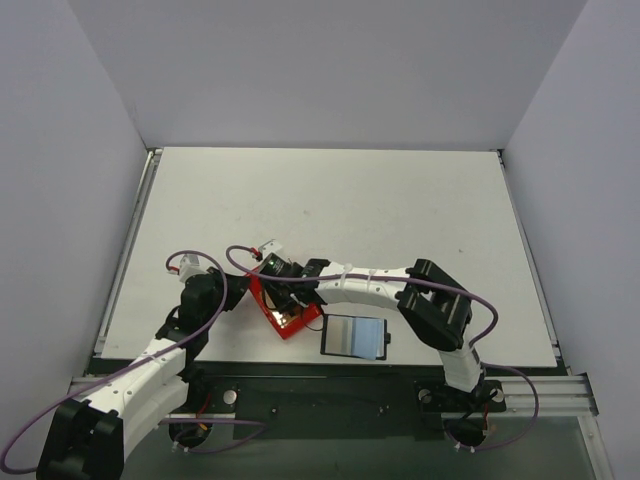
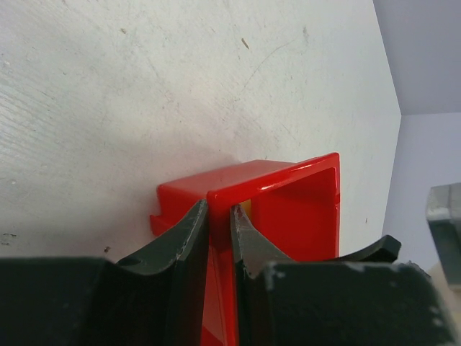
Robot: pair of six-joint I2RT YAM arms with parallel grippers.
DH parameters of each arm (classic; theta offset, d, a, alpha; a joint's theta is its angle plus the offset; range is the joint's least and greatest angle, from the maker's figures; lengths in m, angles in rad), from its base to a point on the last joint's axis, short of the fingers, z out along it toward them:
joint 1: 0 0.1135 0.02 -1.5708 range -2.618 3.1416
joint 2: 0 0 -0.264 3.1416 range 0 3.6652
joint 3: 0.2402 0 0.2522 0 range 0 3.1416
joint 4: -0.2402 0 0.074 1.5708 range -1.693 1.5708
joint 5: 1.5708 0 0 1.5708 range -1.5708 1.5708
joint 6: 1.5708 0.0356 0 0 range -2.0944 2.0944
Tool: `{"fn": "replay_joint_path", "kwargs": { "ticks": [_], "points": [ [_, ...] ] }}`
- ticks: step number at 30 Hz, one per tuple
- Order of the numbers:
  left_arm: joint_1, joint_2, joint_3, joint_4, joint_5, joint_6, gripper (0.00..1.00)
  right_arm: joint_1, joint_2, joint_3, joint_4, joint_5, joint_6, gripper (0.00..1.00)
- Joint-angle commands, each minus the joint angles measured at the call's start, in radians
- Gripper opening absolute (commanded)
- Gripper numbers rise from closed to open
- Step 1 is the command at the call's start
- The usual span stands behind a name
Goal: Put the credit cards into the card holder
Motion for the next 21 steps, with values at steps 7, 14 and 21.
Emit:
{"fn": "replay_joint_path", "kwargs": {
  "ticks": [7,14,21],
  "points": [
    [-0.004,0.0,-0.005,0.009,0.013,0.02,0.0,0.003,0.052,0.034,-0.008,0.145,-0.011,0.22],
    [-0.004,0.005,-0.005,0.008,0.014,0.023,0.0,0.003,0.062,0.03,0.007,0.142,-0.005,0.24],
    [-0.004,0.013,-0.003,0.014,0.016,0.023,0.0,0.006,0.067,0.032,0.01,0.162,-0.015,0.06]
  ]
}}
